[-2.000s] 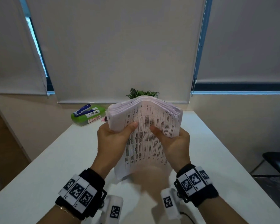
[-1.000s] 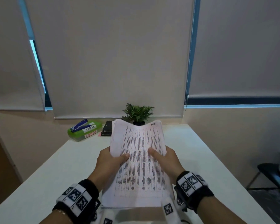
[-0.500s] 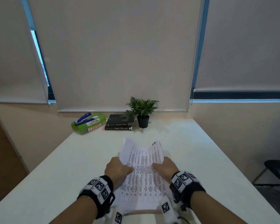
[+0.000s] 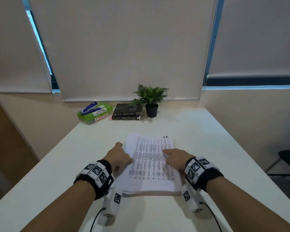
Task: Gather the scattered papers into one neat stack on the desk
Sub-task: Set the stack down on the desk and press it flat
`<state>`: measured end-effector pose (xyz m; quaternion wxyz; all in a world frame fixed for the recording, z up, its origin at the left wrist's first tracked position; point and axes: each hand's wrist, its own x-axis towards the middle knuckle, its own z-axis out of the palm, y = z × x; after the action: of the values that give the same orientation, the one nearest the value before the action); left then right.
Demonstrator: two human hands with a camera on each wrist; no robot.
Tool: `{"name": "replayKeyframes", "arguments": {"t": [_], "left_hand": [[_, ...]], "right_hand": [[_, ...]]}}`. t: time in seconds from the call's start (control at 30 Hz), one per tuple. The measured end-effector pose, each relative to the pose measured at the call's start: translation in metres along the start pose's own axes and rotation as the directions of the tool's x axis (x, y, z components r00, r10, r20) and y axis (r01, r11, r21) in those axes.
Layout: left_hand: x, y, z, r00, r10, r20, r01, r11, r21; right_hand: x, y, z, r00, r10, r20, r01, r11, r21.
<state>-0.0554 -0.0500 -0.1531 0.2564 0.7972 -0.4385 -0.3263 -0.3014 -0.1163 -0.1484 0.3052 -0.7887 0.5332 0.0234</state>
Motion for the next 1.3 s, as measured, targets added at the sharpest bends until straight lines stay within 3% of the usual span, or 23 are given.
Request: {"name": "replayKeyframes", "arguments": {"t": [0.13,0.37,0.57,0.73,0.83,0.9,0.97,1.07,1.17,1.3], "left_hand": [[-0.003,-0.008,-0.005,1.0,-0.016,0.014,0.014,0.994,0.112],[-0.014,-0.009,-0.002,0.998,0.068,0.001,-0.065,0.952,0.298],[-0.016,0.003,-0.004,0.996,0.074,0.055,-0.091,0.881,0.464],[-0.016,0.018,-0.015,0.994,0.063,0.094,-0.105,0.817,0.567],[-0.019,0.04,-0.022,0.966,0.257,-0.008,-0.206,0.79,0.578],[-0.017,0.054,-0.018,0.917,0.392,-0.074,-0.289,0.78,0.555],[-0.009,0.061,-0.006,0.873,0.485,-0.049,-0.385,0.749,0.539],[0.009,0.055,0.019,0.876,0.467,0.125,-0.454,0.708,0.541],[0.024,0.035,0.039,0.905,0.369,0.211,-0.42,0.701,0.577],[0.038,0.018,0.053,0.933,0.273,0.233,-0.359,0.693,0.625]], "right_hand": [[-0.001,-0.001,-0.003,0.998,-0.01,0.057,0.018,0.989,-0.148],[-0.012,-0.004,-0.007,0.992,0.03,0.12,-0.007,0.982,-0.188],[-0.015,-0.009,-0.003,0.992,0.101,0.074,-0.079,0.962,-0.26],[-0.029,0.0,-0.016,0.987,-0.046,-0.151,-0.023,0.905,-0.424],[-0.024,0.003,-0.028,0.912,-0.129,-0.39,-0.023,0.932,-0.363],[-0.014,-0.004,-0.034,0.872,-0.194,-0.449,0.044,0.945,-0.323],[-0.001,-0.014,-0.033,0.868,-0.278,-0.412,0.152,0.938,-0.313],[0.021,-0.022,-0.016,0.903,-0.336,-0.269,0.244,0.915,-0.322],[0.043,-0.013,0.011,0.948,-0.267,-0.171,0.196,0.917,-0.348],[0.06,-0.007,0.025,0.98,-0.176,-0.089,0.125,0.904,-0.409]]}}
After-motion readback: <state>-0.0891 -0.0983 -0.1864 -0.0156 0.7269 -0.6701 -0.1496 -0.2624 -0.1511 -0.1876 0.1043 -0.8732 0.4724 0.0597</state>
